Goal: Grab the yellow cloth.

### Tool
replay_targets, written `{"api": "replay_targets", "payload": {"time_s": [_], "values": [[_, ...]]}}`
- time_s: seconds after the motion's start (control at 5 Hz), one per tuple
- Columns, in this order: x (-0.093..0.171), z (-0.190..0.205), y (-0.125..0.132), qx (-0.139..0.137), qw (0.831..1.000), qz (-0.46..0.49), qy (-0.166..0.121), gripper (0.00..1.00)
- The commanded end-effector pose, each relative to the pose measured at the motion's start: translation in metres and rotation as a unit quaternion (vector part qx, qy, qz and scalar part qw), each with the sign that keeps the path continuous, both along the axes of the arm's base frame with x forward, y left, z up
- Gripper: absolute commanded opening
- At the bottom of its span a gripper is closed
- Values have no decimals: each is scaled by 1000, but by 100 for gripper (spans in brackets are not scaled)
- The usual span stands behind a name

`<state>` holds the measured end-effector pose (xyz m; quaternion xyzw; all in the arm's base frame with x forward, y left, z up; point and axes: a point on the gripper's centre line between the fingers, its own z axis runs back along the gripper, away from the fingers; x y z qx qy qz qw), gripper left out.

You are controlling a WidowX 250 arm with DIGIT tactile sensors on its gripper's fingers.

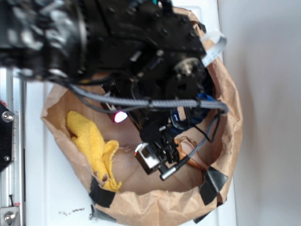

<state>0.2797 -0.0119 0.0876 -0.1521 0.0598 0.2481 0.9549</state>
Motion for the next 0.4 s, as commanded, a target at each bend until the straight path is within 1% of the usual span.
{"api": "replay_targets", "payload": {"time_s": [0.0,0.2], "values": [[9,2,4,-41,997,-63,34,100],[16,4,17,-22,996,-82,39,100]]}}
